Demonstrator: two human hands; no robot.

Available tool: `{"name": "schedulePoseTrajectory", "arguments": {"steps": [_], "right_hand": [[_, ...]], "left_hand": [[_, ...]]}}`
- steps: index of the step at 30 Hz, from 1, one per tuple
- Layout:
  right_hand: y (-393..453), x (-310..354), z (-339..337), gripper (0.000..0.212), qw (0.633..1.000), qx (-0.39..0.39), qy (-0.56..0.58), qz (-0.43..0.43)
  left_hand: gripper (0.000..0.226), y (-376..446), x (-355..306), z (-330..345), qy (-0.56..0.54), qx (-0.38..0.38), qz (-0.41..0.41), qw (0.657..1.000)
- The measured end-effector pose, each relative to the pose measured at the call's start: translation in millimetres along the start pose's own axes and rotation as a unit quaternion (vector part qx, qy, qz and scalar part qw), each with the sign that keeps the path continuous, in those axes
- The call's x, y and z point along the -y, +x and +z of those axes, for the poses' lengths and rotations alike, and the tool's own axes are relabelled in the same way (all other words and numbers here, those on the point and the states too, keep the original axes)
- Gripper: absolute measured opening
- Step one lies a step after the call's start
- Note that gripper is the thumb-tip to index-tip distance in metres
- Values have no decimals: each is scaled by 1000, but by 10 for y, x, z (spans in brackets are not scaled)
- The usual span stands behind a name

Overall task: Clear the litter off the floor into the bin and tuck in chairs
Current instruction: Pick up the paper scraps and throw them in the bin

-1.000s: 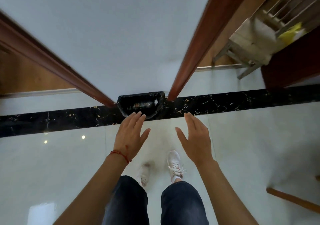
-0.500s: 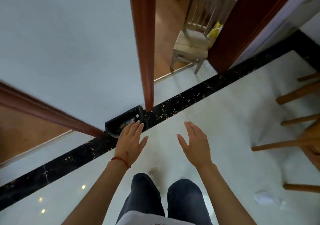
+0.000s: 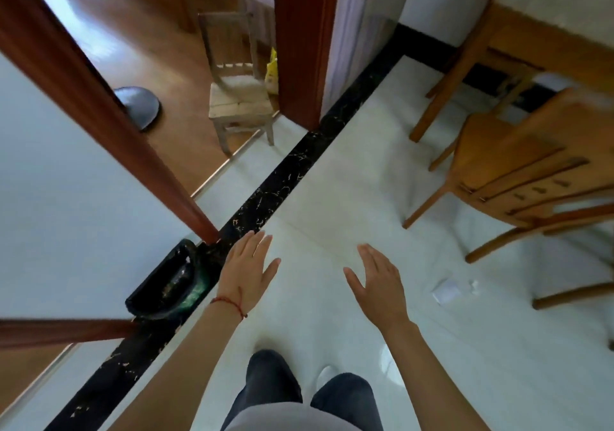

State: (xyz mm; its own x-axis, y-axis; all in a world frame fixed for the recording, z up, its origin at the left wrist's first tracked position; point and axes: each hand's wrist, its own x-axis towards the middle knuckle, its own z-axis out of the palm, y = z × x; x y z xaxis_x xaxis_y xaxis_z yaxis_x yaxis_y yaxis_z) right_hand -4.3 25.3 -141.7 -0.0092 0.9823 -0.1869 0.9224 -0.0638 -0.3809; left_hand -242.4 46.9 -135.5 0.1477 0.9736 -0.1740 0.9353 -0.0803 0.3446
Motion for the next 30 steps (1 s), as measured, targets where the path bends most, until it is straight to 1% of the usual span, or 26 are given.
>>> {"name": "schedulePoseTrajectory", "arguments": {"steps": [4,7,11,14,16,19,24,27,28,30], "right_hand": [[-304,-518,-240,96,998,-13,0,59],[-533,-883,-396,86,993,-34,3,115],[-864,-1254,-545,76,979,-76,22,185],[-1131,-1460,-607,61,968,-100,29,229],[-1303,-1560,-623,65,958,-108,40,264],[-1562,-1680,-619,81,936,-137,52,319],[-2009,-1873,-587,87,904,-153,62,394],[-2197,-2034,-582,99,890,-158,76,422],[-2243,-2095,-583,99,886,-161,79,428],[-2303,-2233,-601,91,881,-164,86,434]], "left_hand": [[75,115,-627,156,5,27,63,998],[77,180,-1086,258,4,46,120,992],[66,266,-1601,395,7,78,189,979],[68,289,-1935,482,23,98,247,964],[75,290,-2128,555,29,106,283,953],[82,292,-2382,695,43,119,329,936],[85,207,-2792,875,60,152,389,907],[83,140,-3020,975,55,161,411,896],[82,118,-3097,1012,54,163,415,893],[81,94,-3253,1101,60,164,423,889]]}}
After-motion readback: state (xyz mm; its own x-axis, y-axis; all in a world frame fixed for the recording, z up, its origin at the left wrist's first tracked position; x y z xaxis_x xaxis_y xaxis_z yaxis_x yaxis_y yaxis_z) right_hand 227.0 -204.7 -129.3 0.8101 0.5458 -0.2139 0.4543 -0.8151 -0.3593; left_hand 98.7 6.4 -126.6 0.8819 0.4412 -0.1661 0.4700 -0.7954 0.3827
